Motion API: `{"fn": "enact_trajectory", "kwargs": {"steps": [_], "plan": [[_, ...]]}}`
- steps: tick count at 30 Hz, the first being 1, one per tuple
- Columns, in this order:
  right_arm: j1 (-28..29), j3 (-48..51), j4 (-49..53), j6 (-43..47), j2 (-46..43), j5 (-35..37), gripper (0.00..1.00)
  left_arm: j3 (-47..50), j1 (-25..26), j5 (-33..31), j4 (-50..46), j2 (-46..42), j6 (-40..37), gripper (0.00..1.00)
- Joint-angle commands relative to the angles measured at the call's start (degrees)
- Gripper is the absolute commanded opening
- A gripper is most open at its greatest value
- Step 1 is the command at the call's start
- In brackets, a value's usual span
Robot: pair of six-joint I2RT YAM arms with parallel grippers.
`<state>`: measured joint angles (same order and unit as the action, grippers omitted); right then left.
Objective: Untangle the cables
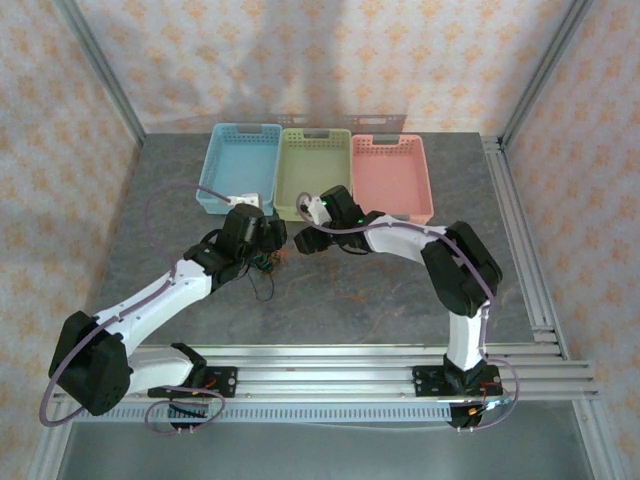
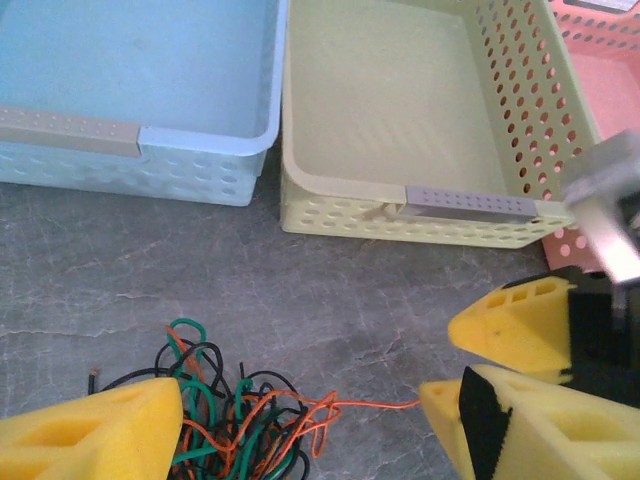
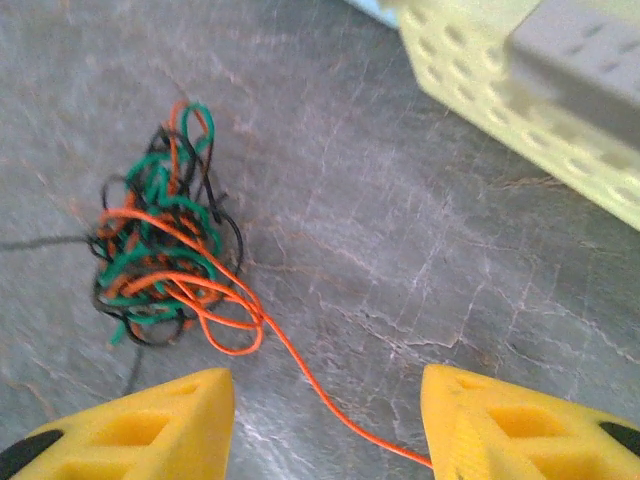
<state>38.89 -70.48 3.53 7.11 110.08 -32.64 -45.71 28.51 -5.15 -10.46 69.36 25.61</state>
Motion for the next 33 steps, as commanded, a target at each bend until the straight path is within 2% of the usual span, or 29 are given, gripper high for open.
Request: {"fn": "enact_trajectory", "kwargs": {"steps": [1,9,17,29,33], "plan": [[0.14,-2.39,0.14,11.32,3.90,-2.77,0.53,-0.49,0.15,-3.41,-0.31,-1.60,0.76,0.75],[0.36,-2.40,-3.30,15.39,7.35,-7.64,0.52,-0.07,0.07,-4.85,-0.39,-2.64,0.67,0.75],[0.92,-2.67,-2.25,18.96,9.91,-6.03,0.47,-0.31,0.04,-4.96,-0.43,-2.59,0.61,0.75],[2.33,-3.94,-0.84,21.10,12.96,-3.59,0.28,-0.30,0.09,-5.33,-0.60,-2.43,0.50,0.75],[2.41,-3.24,-1.59,21.10,12.60,-3.39,0.15,-0.29,0.08,-5.38,-0.68,-2.48,0.50,0.75]]}}
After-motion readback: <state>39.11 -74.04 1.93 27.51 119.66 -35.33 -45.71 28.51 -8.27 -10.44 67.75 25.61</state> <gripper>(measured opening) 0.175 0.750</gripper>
